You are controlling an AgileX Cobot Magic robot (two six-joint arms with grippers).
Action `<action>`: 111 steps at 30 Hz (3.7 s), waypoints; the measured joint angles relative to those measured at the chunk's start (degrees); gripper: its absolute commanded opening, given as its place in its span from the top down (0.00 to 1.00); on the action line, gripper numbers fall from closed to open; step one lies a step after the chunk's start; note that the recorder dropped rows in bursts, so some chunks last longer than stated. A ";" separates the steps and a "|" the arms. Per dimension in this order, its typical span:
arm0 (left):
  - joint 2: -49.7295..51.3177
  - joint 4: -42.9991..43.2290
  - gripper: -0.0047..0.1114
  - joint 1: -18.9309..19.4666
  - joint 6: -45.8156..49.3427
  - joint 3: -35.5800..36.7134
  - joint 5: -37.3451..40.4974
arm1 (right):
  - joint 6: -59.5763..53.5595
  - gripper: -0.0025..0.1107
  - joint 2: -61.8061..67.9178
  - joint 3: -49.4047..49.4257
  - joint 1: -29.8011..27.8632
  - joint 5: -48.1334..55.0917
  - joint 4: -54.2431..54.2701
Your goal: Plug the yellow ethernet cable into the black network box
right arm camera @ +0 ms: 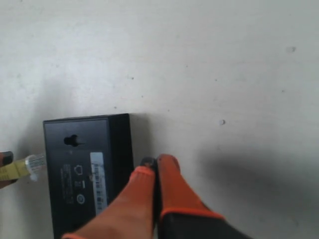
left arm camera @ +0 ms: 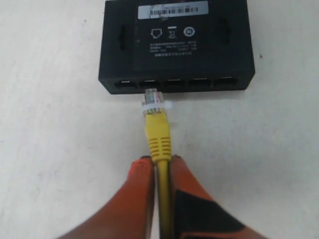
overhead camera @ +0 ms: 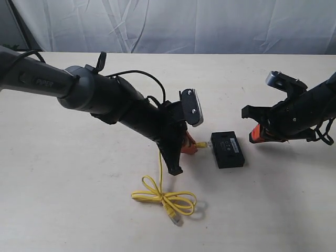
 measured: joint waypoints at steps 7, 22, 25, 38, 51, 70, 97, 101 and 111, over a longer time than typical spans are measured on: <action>0.00 0.00 0.58 0.00 -0.20 0.00 0.10 | 0.00 0.98 0.00 0.00 0.00 -0.13 0.00; -11.27 44.99 0.59 0.00 -49.68 -5.10 8.53 | 0.00 0.98 0.00 0.00 -0.26 -0.13 -0.12; -11.27 54.04 0.59 -0.42 -58.03 -9.12 14.66 | 1.69 0.98 0.00 0.00 -1.59 0.00 -0.12; -5.91 69.44 0.63 -6.61 -68.77 -25.00 28.37 | 8.10 0.98 0.00 0.00 -12.48 1.27 2.77; 8.05 76.57 0.63 -13.75 -69.46 -38.62 34.48 | 8.21 0.98 0.00 0.00 -12.50 1.67 4.33; 12.69 82.81 0.63 -14.86 -66.46 -41.83 39.74 | 7.64 0.98 0.00 0.00 -12.50 1.44 5.43; 13.60 84.25 0.96 -14.86 -64.53 -41.83 41.19 | 7.47 0.98 0.00 0.00 -12.50 0.59 5.77; 13.60 84.25 0.96 -14.86 -64.30 -41.83 41.19 | 7.47 0.98 0.00 0.00 -12.50 0.59 5.77; 12.81 81.15 0.96 -14.15 -64.87 -41.83 41.65 | 6.48 0.98 0.00 0.00 -12.50 0.59 5.77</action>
